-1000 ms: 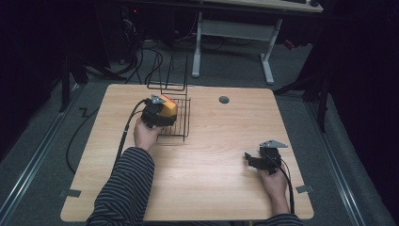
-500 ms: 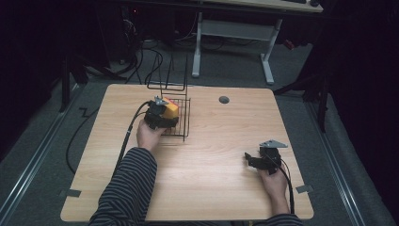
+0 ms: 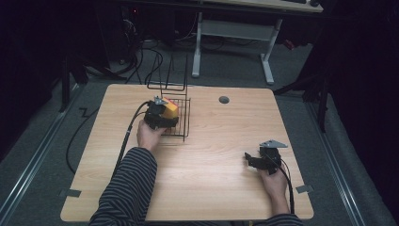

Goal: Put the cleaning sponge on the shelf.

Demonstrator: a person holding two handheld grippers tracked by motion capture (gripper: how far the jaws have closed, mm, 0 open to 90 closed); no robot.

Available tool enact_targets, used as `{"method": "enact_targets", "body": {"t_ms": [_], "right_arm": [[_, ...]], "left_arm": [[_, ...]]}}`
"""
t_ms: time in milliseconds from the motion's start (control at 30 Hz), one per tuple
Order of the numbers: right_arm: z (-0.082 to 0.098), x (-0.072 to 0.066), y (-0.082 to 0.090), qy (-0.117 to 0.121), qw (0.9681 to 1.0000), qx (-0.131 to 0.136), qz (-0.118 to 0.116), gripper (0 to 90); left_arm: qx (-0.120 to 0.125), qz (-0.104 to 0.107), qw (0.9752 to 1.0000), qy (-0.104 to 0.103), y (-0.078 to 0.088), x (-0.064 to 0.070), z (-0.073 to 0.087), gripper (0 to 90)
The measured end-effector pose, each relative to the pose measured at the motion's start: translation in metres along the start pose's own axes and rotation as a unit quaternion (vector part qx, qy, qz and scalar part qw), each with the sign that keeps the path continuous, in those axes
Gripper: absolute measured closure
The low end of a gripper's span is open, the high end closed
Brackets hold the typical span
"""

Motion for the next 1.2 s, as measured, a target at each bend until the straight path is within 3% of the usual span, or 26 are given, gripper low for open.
{"method": "enact_targets", "body": {"t_ms": [400, 633, 933, 1200], "right_arm": [[0.0, 0.0, 0.0, 0.0, 1.0, 0.0, 0.0, 26.7], [0.0, 0.0, 0.0, 0.0, 1.0, 0.0, 0.0, 26.7], [0.0, 0.0, 0.0, 0.001, 1.0, 0.0, 0.0, 26.7], [0.0, 0.0, 0.0, 0.001, 1.0, 0.0, 0.0, 26.7]], "left_arm": [[-0.004, 0.005, 1.0, 0.001, 0.001, -0.001, 0.0, 13.4], [-0.009, 0.014, 0.9998, 0.007, 0.003, -0.001, 0.0, 0.5], [-0.012, 0.028, 0.9995, 0.002, 0.017, 0.003, -0.001, 0.0], [-0.015, 0.019, 0.9997, -0.004, 0.024, 0.003, 0.002, 0.0]]}}
Point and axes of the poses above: each handheld gripper's, and its own axes: y roughly backward along the jaws, z roughly out of its underside, x roughly to its right, the point moved 1 cm from there along -y, roughly forward along the jaws, and after that the axes turned 13 degrees about y, right-handed, at the moved point
